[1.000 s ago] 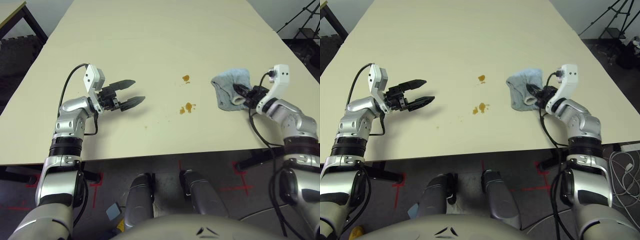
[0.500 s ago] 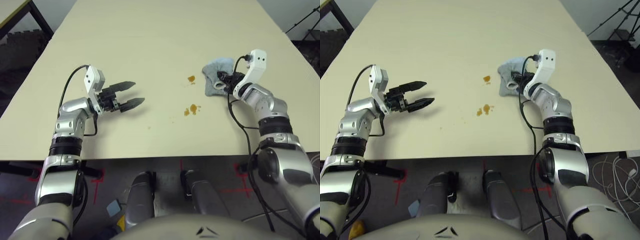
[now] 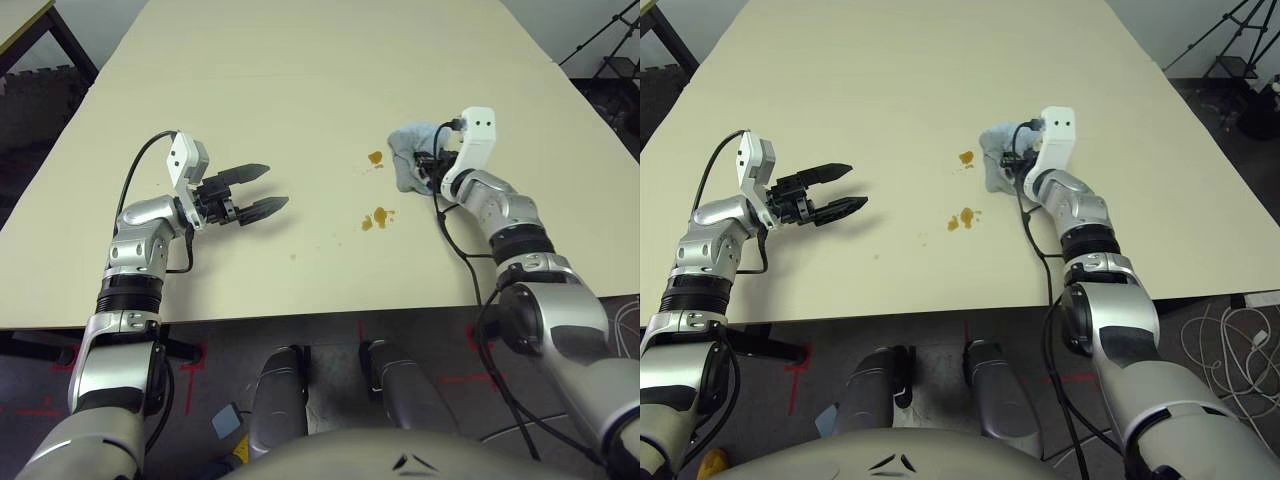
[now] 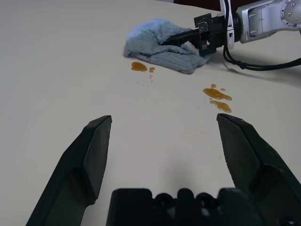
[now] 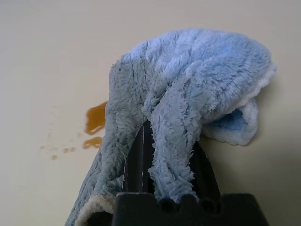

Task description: Wipe the water off the table with a rag.

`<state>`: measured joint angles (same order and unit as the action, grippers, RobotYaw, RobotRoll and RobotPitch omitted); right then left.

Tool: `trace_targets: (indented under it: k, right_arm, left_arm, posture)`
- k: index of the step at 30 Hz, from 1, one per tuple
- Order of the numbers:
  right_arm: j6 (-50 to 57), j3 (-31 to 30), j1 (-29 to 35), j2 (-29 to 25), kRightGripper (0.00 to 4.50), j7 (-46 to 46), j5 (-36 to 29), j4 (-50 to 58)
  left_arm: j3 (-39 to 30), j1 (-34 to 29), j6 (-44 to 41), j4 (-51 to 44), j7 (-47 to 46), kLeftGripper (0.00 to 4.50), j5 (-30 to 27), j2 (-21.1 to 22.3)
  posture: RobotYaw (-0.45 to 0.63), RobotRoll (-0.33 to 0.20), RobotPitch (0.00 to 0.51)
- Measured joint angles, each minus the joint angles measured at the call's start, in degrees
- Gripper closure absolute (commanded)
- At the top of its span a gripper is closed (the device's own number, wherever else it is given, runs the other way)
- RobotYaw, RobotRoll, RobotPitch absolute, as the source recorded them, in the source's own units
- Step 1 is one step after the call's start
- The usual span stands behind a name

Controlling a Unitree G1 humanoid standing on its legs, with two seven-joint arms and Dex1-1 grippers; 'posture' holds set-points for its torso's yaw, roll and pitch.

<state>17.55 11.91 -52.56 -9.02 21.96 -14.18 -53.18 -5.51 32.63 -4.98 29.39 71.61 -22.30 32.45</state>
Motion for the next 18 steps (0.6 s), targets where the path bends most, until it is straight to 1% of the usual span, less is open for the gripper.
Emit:
trace_targets:
  k: [8,18]
  right_arm:
    - [-0.1,-0.69,-1.52,4.85,4.39,0.07,1.32,-1.13]
    - [0.03,-3.9,-2.83,11.66,4.39,0.58,2.91,-1.19]
  left_arm:
    - [-0.02,-0.58,-0.43,-1.27,0.08,0.0,-0.06,0.0]
    - [-0.06,-1.95,-0.87,-2.03,-0.05,0.0,-0.1,0.0]
  posture:
    - [-0.12,0.0,0.151]
    - [-0.11,0.0,0.153]
